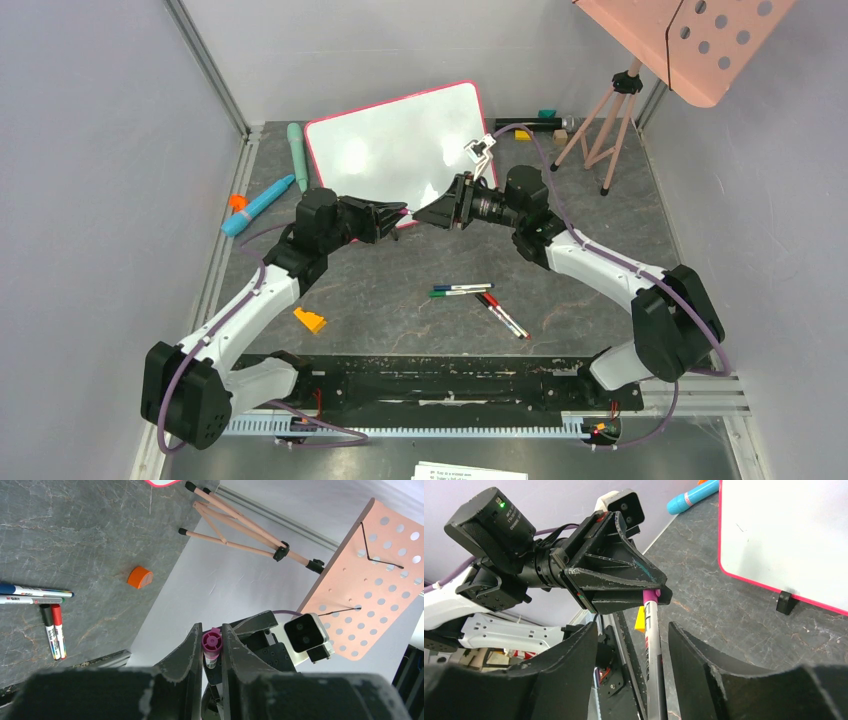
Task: Write a sentence on the whiteboard
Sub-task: Open the pen cap from the whiteboard marker.
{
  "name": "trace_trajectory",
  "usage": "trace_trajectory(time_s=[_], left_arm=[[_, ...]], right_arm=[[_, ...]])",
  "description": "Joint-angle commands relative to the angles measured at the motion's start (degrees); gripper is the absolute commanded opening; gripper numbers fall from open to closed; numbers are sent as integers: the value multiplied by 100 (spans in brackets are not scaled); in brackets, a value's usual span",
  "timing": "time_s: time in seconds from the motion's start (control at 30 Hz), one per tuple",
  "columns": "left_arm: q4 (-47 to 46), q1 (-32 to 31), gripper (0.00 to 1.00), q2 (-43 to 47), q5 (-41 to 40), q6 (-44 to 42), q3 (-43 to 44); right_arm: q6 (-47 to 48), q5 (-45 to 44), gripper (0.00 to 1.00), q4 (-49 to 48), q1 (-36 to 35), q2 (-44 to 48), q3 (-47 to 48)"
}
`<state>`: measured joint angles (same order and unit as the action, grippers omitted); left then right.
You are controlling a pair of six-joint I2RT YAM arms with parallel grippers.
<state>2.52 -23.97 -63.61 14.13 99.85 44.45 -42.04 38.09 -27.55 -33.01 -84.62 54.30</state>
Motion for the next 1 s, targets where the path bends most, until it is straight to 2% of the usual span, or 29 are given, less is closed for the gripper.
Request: trace_trajectory(time_s=[0.0,0.13,0.23,0.43,0.53,0.63,0.83,0.97], left_arm=[[-137,11,2,22,70,-47,231],[-138,7,2,95,-23,-14,181],[-106,9,2,118,-34,-11,152],[-113,12,2,52,18,-49,217],[-113,13,2,14,62,-79,270],[-117,10,2,-8,64,-80,275],[-110,12,2,43,-110,-11,143],[-101,55,2,128,-297,36,-48]], right_arm=[[82,88,56,-137,-38,-3,172],[83,76,49,-137,-30,9,122],[59,100,38,-183,-30,-2,124],[38,121,36,-181,-31,-26,129],[38,120,23,-163,-29,-29,106],[39,120,0,-130,-30,-42,115],[93,141,0,45,26,41,75],[80,339,0,78,262,412,-371]])
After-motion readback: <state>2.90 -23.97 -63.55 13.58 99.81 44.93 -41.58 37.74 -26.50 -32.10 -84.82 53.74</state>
